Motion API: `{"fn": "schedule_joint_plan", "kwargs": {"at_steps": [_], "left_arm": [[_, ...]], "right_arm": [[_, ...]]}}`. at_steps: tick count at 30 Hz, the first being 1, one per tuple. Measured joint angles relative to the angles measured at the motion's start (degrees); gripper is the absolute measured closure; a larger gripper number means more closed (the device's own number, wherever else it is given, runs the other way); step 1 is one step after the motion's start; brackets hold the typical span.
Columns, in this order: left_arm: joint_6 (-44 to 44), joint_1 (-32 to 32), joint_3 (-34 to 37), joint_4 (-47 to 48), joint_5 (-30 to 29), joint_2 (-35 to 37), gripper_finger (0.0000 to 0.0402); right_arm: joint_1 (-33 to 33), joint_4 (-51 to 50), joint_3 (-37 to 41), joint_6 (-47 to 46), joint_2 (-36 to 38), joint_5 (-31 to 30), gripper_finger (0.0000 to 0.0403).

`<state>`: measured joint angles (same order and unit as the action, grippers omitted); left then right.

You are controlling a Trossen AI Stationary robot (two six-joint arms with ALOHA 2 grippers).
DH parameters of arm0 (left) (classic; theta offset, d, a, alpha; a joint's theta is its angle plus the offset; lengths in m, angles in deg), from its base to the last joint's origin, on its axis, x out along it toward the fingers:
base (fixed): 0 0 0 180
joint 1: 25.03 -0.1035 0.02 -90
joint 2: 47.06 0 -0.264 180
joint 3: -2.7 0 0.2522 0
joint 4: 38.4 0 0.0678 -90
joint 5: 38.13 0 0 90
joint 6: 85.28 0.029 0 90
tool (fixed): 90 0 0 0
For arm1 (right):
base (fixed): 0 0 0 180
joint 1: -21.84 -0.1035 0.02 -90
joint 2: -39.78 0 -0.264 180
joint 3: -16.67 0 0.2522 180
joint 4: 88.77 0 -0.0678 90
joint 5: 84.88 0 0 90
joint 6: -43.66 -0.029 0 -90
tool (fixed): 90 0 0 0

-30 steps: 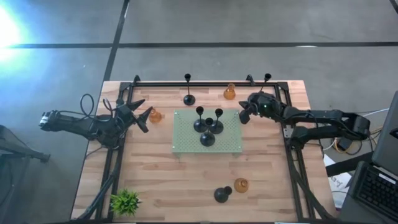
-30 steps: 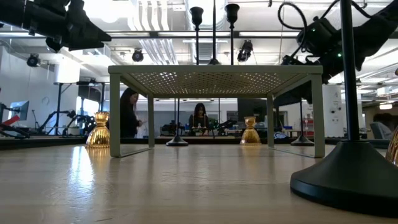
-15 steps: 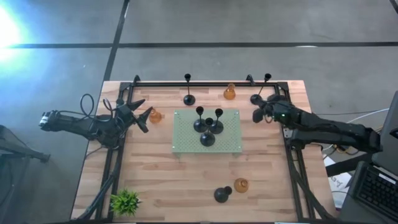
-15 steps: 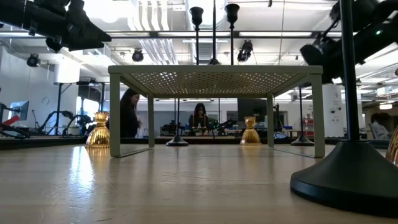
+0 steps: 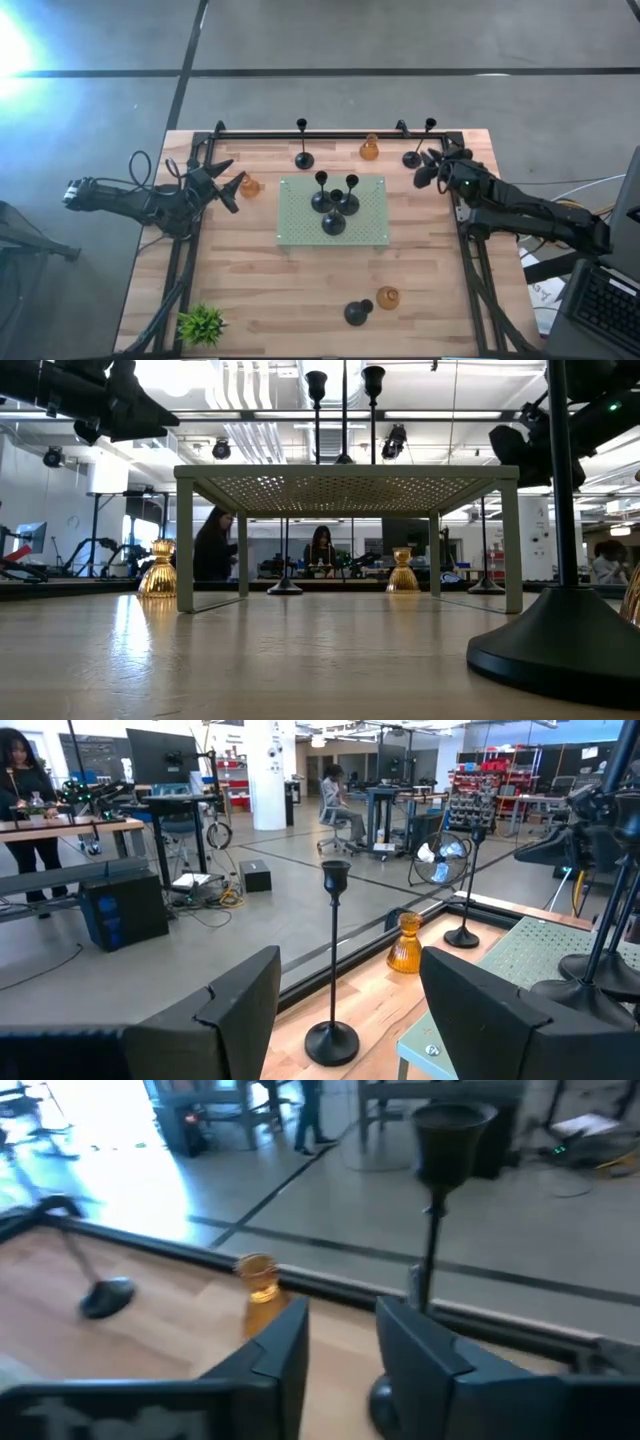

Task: Pick & Place candle stick holders
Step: Move the black candle holder to the left of the table

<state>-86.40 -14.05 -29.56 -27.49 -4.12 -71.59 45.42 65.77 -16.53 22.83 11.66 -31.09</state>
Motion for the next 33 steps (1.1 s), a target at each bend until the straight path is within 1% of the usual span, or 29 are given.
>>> {"fn": "schedule_joint_plan", "kwargs": {"at_steps": [3, 6, 11, 17, 22, 24, 27, 29, 31, 33], "left_arm": [[-0.1, 0.0, 0.0, -0.2, 0.0, 0.0, 0.0156], [-0.2, 0.0, 0.0, -0.2, 0.0, 0.0, 0.0156], [-0.2, 0.0, 0.0, -0.1, 0.0, 0.0, 0.0156], [-0.2, 0.0, 0.0, -0.1, 0.0, 0.0, 0.0156], [-0.2, 0.0, 0.0, -0.1, 0.7, 0.0, 0.0156], [-0.2, 0.0, 0.0, -0.1, 0.7, 0.0, 0.0156], [-0.2, 0.0, 0.0, -0.1, 0.7, 0.0, 0.0156], [-0.2, 0.0, 0.0, -0.1, 0.7, 0.0, 0.0156], [0.0, 0.0, 0.0, -0.1, 0.7, 0.0, 0.0156], [0.4, 0.0, 0.0, -0.1, 0.7, 0.0, 0.0156]], "right_arm": [[1.9, 2.2, 0.0, 1.7, -2.0, -1.3, 0.0248], [3.9, 3.9, 0.0, 2.3, -4.7, -1.3, 0.0223], [7.6, 8.7, 0.0, 4.6, -10.3, -0.2, 0.0212], [14.7, 15.9, 0.0, 6.9, -17.3, 6.6, 0.0211], [21.1, 22.4, 0.0, 8.1, -23.0, 15.2, 0.0211], [23.0, 25.1, 0.0, 8.9, -25.1, 16.9, 0.0211], [24.4, 28.7, 0.0, 10.1, -27.6, 17.1, 0.0215], [24.6, 30.2, 0.0, 11.1, -28.7, 17.3, 0.0226], [24.6, 30.7, 0.0, 11.4, -29.3, 17.4, 0.0249], [24.6, 30.4, 0.0, 11.4, -29.3, 17.4, 0.029]]}}
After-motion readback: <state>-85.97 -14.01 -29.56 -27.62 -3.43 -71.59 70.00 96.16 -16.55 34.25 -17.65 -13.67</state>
